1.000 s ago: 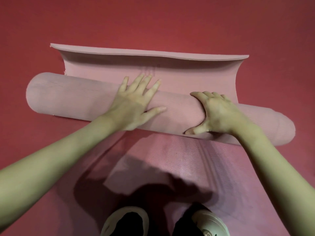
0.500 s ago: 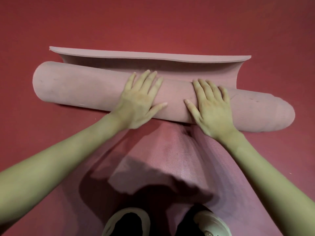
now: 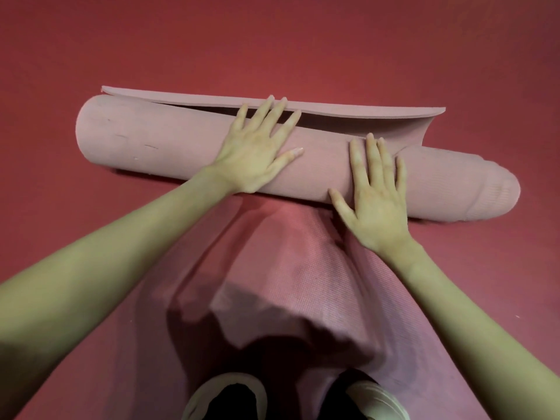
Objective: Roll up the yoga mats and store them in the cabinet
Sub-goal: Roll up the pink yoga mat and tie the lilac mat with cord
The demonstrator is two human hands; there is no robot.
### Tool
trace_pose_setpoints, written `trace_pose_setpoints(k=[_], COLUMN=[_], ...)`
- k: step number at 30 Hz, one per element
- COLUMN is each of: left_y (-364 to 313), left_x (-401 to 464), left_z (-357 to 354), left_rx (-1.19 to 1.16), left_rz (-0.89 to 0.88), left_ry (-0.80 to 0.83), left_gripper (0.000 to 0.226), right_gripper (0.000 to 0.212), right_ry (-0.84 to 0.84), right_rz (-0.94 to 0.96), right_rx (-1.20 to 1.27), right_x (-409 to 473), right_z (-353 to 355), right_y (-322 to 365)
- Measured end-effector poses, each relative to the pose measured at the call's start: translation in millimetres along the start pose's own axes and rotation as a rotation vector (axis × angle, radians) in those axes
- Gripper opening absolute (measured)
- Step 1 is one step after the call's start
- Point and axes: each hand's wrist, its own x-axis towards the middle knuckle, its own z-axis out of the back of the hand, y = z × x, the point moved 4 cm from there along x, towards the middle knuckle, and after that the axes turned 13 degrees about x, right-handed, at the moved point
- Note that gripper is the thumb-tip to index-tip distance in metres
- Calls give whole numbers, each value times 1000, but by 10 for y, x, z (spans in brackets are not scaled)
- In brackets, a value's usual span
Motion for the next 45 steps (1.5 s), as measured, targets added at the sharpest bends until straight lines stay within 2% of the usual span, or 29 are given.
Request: trace_pose_setpoints(k=[3,6,9,16,22,26,29,32,35,39,45], left_y=[6,51,128,83,-64,-225,-296,-334,-339,-337,-355], left_x=[-66,-151,-69,16,-323,-760,-973,-1085,-1127,-1063,-815], left_z=[-61,-140,-127,-79,10,100,138,132,120,203,171], left_rx=[20,65,75,50,18,-50,-40,-57,-113,-158,-256], left_rz=[5,-2,-4,21,0,-28,-61,-74,-66,-50,-68], left_ry=[15,27,21,-33,43,-4,35,41,9,-137,-201], left_gripper=[85,107,122,116,117,120,118,115,103,66,50], right_gripper=[106,133,144,126,128,129,130,127,121,95,67], right_ry=[54,161,221,210,248,324,380,320,255,123,-44], right_rz=[-6,-43,-58,-14,-41,-54,-52,-18,24,19,-6], right_rx=[-9,-71,-142,-155,-80,-53,-45,-18,127,265,208], right_x=[171,413,584,698,232,-181,-408,-546,-587,-559,-566], right_z=[22,41,52,158,258,353,382,381,392,468,511], right_y=[-49,-105,-150,-170,-96,8,63,69,49,-35,-202])
